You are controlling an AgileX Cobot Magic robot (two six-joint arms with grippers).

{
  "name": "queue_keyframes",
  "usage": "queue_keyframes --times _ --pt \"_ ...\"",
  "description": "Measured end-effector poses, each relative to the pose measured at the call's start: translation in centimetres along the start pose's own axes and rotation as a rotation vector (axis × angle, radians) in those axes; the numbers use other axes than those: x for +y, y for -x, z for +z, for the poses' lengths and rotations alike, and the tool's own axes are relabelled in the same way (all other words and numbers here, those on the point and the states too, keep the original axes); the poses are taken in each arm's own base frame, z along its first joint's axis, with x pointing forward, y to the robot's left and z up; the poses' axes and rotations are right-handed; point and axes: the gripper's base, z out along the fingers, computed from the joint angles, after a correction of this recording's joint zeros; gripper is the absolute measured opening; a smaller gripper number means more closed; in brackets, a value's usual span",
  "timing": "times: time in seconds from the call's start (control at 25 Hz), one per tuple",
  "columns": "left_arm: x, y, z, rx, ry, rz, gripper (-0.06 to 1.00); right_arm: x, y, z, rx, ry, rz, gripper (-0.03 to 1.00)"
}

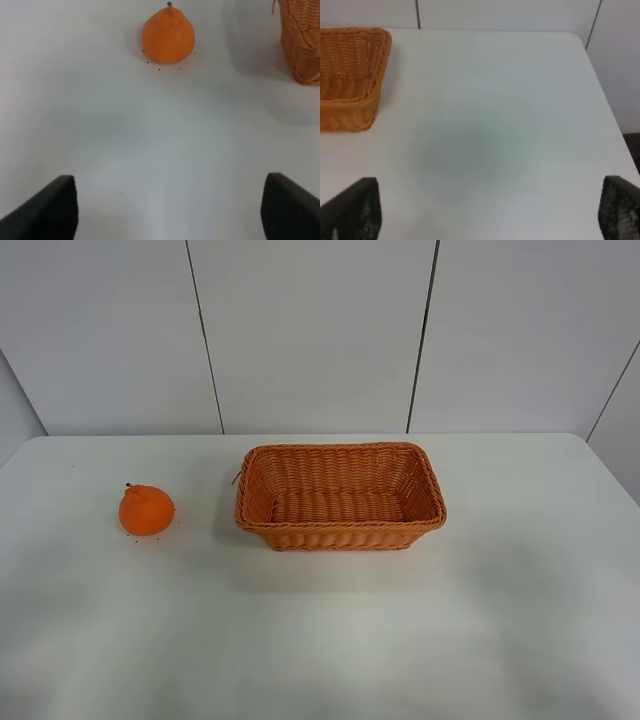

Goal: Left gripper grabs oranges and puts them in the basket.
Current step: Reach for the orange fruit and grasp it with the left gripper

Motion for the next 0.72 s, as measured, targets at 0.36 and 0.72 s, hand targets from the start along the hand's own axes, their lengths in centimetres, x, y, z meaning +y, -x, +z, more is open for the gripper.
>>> queue_keyframes --times 0.36,0.72 --pt "0.00 0.00 0.00 0.000 0.000 0.000 0.85 0.00 0.00 0.00 0.000 0.000 0.000 0.69" --pt "0.00 0.77 -0.27 -0.027 0.000 0.006 0.85 0.00 0.00 0.00 0.000 0.000 0.000 0.69"
